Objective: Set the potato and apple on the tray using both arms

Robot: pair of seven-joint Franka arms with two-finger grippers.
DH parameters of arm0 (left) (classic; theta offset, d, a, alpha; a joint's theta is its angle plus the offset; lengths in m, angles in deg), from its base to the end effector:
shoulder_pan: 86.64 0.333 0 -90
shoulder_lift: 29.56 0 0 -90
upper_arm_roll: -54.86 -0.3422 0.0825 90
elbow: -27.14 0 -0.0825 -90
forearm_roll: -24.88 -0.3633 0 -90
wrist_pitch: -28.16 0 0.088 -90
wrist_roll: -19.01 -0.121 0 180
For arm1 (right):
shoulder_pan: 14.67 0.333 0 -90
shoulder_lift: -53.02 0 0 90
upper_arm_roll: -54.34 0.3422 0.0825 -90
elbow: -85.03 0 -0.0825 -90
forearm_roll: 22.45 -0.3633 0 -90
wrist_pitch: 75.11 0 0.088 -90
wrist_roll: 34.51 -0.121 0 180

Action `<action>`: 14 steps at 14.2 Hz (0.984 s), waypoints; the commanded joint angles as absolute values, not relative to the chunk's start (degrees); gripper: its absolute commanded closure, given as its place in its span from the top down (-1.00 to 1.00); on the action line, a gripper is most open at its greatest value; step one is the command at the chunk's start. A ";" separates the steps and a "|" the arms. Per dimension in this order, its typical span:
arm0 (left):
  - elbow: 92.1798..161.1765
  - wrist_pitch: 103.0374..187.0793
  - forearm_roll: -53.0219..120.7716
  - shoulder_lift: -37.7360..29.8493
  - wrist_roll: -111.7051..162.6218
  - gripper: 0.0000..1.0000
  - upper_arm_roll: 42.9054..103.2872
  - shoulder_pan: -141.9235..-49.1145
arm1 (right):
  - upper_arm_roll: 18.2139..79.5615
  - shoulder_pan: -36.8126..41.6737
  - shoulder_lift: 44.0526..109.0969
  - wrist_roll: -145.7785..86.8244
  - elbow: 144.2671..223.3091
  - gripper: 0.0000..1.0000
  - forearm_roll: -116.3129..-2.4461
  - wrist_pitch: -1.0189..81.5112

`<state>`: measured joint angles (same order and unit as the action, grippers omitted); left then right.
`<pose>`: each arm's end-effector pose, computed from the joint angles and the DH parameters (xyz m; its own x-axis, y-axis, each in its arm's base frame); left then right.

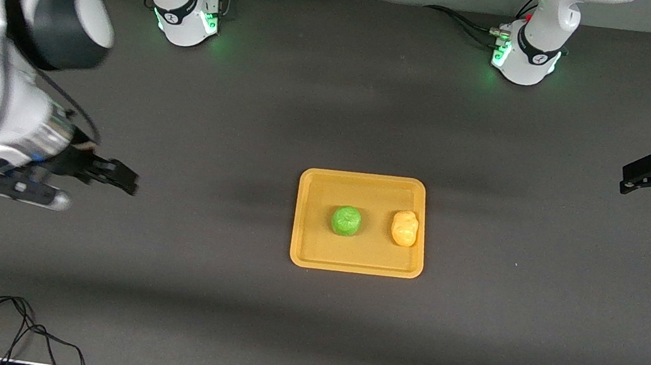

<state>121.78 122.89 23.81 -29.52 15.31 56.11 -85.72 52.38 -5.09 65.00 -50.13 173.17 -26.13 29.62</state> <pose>0.5397 -0.0010 0.6068 0.9974 -0.0718 -0.0003 -0.0718 -0.9972 -0.0186 0.6148 0.0904 0.5547 0.9861 -0.1539 0.0620 -0.1491 -0.9859 -0.0756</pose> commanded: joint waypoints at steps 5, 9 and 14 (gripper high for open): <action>120.13 119.74 23.65 -29.56 14.35 1.00 55.91 -86.29 | 59.42 -16.76 53.47 -42.15 179.24 1.00 -19.72 21.92; 120.04 119.92 23.65 -29.56 14.35 1.00 55.91 -86.29 | 59.52 -20.20 51.89 -41.98 180.39 1.00 -25.95 20.26; 119.87 120.00 23.65 -29.48 14.35 1.00 55.91 -86.21 | 59.00 -19.86 50.83 -38.30 178.81 1.00 -25.43 15.33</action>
<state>121.03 121.05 23.81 -29.52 15.25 56.21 -85.75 58.78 -19.69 52.14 -40.96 178.59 -24.61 16.56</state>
